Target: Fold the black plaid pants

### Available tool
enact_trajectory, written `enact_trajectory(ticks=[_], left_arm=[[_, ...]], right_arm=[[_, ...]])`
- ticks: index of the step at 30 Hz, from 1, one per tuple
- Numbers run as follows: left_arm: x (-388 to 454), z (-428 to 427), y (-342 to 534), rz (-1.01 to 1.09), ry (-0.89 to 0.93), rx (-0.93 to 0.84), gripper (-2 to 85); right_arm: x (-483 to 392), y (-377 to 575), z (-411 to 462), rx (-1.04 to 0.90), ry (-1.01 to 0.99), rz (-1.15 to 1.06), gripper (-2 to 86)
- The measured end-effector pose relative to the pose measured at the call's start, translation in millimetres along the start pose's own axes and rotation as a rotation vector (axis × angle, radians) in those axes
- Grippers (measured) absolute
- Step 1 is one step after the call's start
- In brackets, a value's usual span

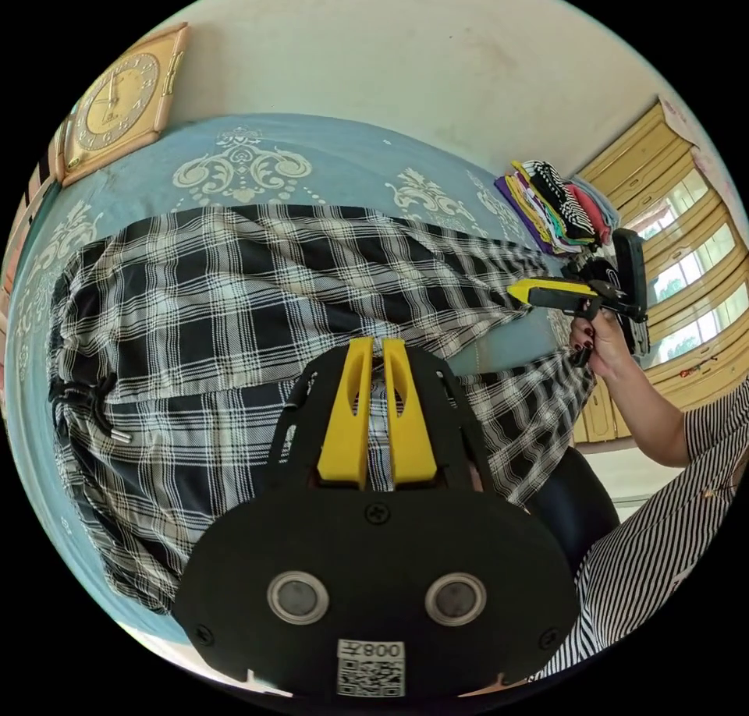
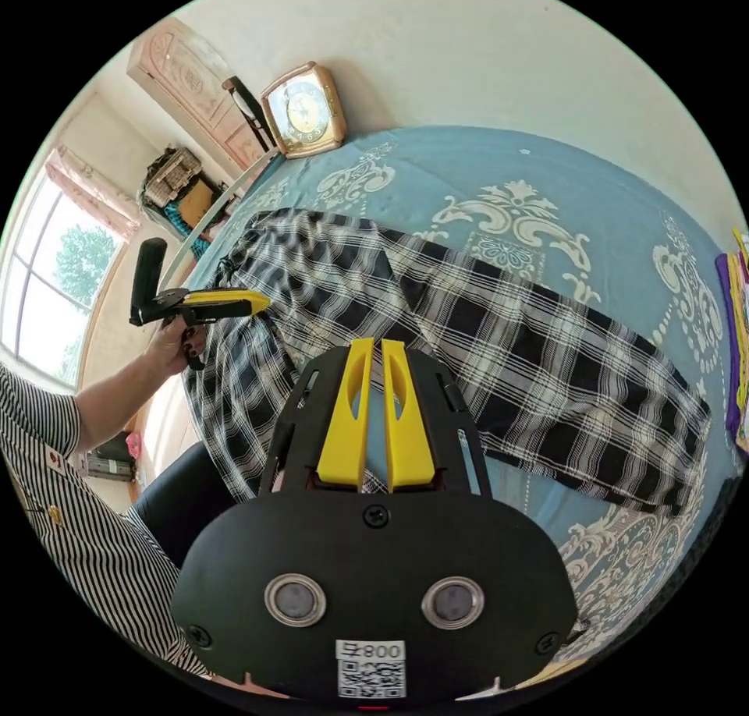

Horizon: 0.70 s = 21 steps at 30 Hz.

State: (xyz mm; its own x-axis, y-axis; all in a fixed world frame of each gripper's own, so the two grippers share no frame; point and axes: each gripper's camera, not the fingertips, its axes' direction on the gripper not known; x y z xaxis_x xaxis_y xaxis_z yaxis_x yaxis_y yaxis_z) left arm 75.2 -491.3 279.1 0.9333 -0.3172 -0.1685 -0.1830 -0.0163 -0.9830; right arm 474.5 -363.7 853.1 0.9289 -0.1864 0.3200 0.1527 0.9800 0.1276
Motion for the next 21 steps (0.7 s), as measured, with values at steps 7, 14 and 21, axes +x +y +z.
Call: enact_trajectory(ticks=[7, 14, 21], left_arm=[[-40, 4, 52, -0.017, 0.002, -0.085, 0.2], [-75, -15, 85, -0.031, 0.028, 0.019, 0.2], [-116, -14, 96, -0.064, 0.016, 0.030, 0.2]], right_arm=[[-27, -10, 49, -0.174, -0.052, -0.067, 0.2], [-19, -8, 21, -0.073, -0.117, -0.019, 0.1], [43, -48, 10, -0.023, -0.011, 0.131, 0.1]])
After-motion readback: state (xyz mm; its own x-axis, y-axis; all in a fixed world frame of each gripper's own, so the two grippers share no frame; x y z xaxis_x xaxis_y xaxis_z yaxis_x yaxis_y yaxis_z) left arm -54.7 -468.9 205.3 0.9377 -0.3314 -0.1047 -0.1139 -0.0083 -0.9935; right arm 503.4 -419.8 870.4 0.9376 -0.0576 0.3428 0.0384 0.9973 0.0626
